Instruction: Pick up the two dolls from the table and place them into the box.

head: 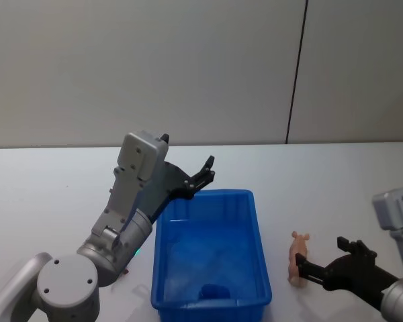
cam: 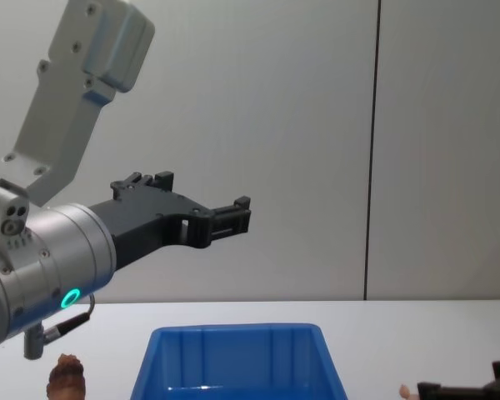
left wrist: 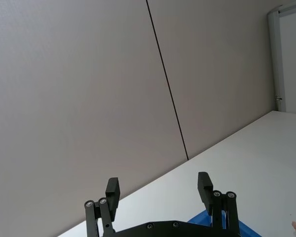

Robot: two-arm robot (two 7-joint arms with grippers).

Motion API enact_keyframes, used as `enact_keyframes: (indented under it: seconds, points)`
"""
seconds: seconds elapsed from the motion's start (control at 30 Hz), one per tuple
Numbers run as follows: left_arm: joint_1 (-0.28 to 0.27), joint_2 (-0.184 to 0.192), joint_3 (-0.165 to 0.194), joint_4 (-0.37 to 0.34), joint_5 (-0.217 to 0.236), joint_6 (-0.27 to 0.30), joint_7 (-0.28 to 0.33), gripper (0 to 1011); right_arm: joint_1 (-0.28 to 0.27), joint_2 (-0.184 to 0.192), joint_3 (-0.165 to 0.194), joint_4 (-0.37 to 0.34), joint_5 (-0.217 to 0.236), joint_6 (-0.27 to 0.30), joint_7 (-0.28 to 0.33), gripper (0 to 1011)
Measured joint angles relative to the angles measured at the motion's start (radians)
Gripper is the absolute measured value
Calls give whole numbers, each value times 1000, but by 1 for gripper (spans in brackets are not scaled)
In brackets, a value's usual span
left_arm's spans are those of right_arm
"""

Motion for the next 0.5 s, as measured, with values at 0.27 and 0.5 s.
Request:
enact_keyframes:
  seconds: [0.27,0.5]
  points:
    - [0,0,0,0,0,0,0,1001,17,-32,-18,36,-34,7,-12,1001]
    - [0,0,0,0,0,0,0,1001,37,-66,-33,85,-59,9,-31,1001]
